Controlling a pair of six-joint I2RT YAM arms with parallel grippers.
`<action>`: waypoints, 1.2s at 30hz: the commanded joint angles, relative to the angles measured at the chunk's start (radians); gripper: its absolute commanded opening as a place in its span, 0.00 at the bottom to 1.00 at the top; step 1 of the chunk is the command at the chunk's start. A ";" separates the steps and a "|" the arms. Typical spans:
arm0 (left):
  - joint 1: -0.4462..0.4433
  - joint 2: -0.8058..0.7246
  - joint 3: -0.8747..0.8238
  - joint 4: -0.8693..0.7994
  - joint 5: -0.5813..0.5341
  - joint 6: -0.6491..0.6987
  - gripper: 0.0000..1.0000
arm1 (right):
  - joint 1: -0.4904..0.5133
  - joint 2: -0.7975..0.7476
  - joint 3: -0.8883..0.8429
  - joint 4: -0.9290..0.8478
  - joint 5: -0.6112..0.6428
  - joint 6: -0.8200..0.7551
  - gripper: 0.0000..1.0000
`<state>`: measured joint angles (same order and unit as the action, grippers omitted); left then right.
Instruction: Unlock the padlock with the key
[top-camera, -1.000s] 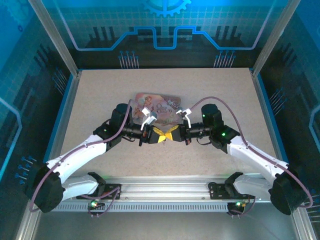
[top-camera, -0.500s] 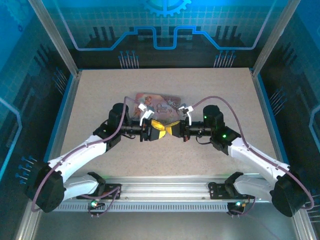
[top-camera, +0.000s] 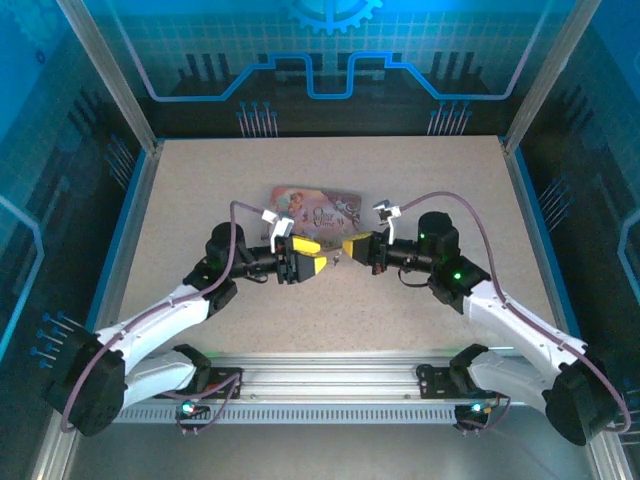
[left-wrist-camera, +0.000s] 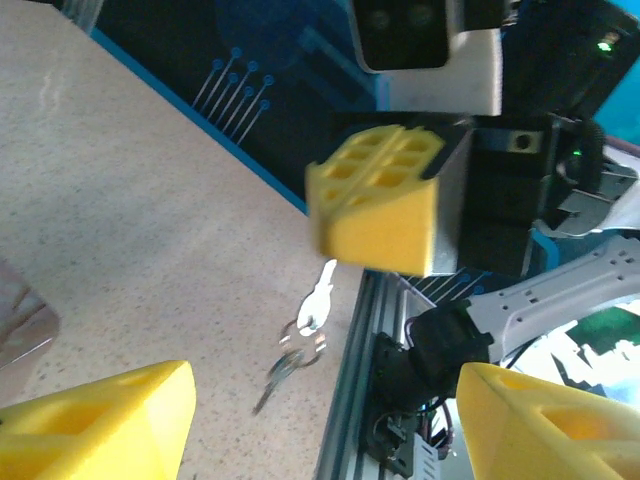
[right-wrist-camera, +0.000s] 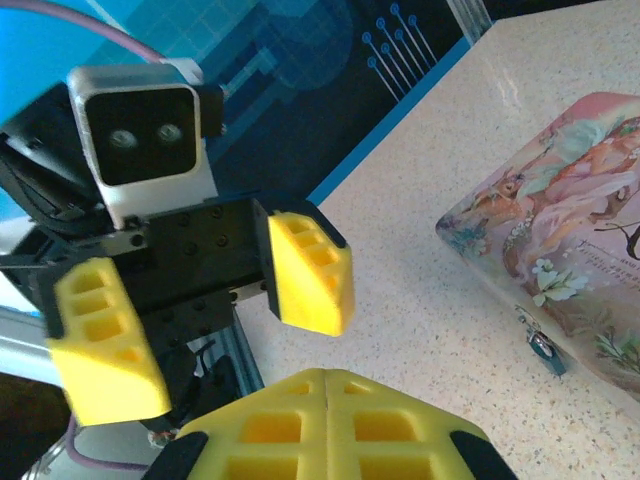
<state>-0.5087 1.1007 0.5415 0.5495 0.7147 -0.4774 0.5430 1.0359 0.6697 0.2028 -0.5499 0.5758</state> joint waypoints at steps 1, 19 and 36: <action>-0.011 0.028 0.006 0.106 0.030 -0.042 0.69 | 0.018 0.015 0.051 0.014 -0.050 -0.044 0.00; -0.042 0.200 -0.010 0.379 0.091 -0.174 0.33 | 0.018 0.006 0.064 0.006 -0.054 -0.045 0.00; -0.041 0.211 -0.021 0.366 0.100 -0.187 0.32 | -0.003 -0.011 0.064 0.015 -0.042 -0.016 0.00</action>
<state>-0.5465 1.2968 0.5331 0.8997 0.7872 -0.6750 0.5488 1.0492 0.7025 0.2024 -0.5987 0.5503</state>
